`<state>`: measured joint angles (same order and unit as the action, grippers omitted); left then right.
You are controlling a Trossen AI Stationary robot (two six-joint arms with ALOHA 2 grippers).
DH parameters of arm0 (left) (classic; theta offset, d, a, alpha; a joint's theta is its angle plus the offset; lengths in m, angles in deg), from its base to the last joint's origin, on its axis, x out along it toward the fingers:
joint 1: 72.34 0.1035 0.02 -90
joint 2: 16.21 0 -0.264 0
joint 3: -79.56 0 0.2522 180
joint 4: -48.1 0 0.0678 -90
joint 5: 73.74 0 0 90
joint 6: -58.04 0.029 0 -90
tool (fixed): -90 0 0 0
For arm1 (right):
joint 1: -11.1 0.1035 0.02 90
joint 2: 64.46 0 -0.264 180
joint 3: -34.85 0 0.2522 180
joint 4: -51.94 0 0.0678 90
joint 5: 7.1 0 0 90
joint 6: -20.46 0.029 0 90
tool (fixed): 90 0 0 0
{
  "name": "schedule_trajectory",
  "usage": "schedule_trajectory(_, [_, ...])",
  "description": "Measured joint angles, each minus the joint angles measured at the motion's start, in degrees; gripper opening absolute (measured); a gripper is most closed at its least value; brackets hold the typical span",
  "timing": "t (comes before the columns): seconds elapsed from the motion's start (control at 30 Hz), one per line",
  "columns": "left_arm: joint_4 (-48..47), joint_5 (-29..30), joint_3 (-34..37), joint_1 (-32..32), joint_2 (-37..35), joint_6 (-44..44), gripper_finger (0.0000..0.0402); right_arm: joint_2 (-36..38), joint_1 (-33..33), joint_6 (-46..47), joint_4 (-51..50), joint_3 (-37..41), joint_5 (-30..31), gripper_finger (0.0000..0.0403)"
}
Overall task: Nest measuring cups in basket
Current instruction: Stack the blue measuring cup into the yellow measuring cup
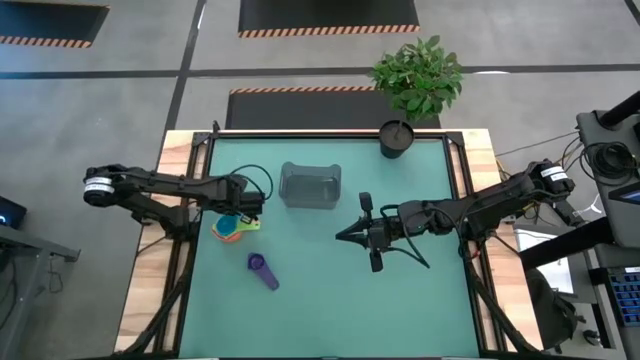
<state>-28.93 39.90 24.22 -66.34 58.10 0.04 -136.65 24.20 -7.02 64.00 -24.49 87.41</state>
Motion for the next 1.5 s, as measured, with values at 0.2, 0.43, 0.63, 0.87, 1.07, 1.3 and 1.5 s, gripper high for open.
schedule_trajectory(0.2, [0.12,-0.59,-2.97,-3.53,0.00,0.46,0.0000,-0.01,0.00,0.02,-0.02,0.00,0.00,0.0009])
schedule_trajectory(0.43, [-0.86,2.61,-4.86,-5.29,0.00,1.64,0.0000,-0.02,0.00,0.07,-0.03,0.00,0.00,0.0009])
schedule_trajectory(0.63, [-0.01,6.05,-3.34,-5.20,0.45,1.07,0.0000,-0.02,0.00,0.61,-0.19,0.00,0.00,0.0009])
schedule_trajectory(0.87, [3.97,1.07,-3.07,-6.65,2.96,1.17,0.0000,-0.02,0.00,0.55,-0.26,0.00,0.02,0.0009])
schedule_trajectory(1.07, [3.82,-1.12,-4.96,-8.94,4.47,1.77,0.0000,-0.02,0.00,0.46,-0.37,0.00,0.07,0.0009])
schedule_trajectory(1.3, [2.45,-2.38,-7.95,-11.44,4.81,1.77,0.0000,-0.02,0.00,0.46,-0.39,0.00,0.07,0.0009])
schedule_trajectory(1.5, [0.28,-1.77,-9.92,-12.33,4.74,2.11,0.0000,-0.02,0.00,0.46,-0.44,0.00,0.07,0.0009])
